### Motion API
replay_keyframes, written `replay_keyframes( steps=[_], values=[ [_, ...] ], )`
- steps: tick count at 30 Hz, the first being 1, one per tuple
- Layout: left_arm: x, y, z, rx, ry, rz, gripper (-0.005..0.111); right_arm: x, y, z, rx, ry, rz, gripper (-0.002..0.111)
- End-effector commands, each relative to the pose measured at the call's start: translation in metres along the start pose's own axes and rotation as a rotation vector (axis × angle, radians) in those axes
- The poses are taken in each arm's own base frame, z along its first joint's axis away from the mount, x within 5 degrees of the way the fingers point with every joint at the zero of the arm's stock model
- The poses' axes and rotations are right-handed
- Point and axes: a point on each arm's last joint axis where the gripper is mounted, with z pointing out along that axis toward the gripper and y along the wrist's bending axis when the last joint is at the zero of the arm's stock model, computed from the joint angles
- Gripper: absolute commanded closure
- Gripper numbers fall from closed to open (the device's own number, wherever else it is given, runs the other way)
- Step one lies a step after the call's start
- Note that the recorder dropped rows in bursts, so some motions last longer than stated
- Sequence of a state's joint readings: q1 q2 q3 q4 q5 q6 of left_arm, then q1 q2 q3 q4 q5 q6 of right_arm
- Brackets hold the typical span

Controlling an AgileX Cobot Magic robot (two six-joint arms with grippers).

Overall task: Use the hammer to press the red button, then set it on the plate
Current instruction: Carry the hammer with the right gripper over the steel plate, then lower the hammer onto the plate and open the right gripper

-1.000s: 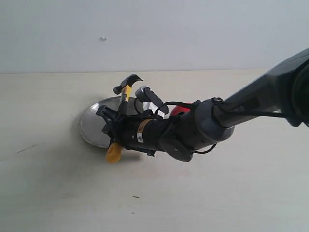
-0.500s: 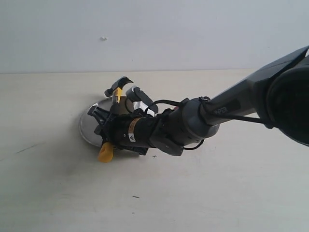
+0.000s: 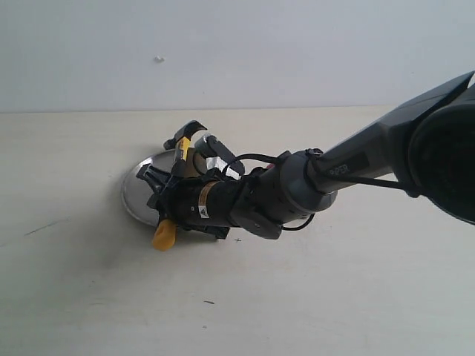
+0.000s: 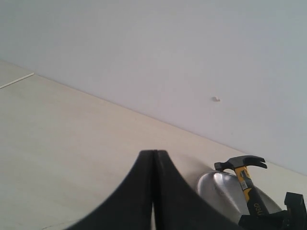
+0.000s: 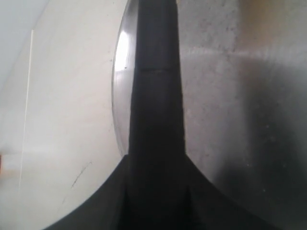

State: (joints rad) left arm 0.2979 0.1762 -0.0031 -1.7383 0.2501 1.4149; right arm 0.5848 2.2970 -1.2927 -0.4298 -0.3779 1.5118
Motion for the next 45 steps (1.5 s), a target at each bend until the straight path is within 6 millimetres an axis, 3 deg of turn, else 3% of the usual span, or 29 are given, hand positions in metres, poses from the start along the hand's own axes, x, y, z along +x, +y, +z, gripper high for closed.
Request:
replay_keyframes(
  steps=[1, 8, 19, 39, 45],
  values=[
    [0.000, 0.000, 0.000, -0.003, -0.006, -0.004, 0.107, -0.006, 0.013, -0.002, -0.059, -0.011, -0.053, 0.092],
    [0.000, 0.000, 0.000, -0.003, -0.006, -0.004, 0.107, -0.007, 0.014, -0.003, -0.058, -0.013, -0.049, 0.069],
    [0.000, 0.000, 0.000, -0.003, -0.006, -0.004, 0.107, -0.009, 0.008, -0.007, 0.068, -0.014, -0.050, 0.050],
    [0.000, 0.000, 0.000, -0.003, -0.006, -0.004, 0.107, -0.018, 0.016, -0.025, 0.206, -0.021, -0.143, 0.049],
    [0.000, 0.000, 0.000, -0.003, -0.006, -0.004, 0.107, -0.037, 0.042, -0.064, 0.343, -0.066, -0.299, 0.049]
  ],
)
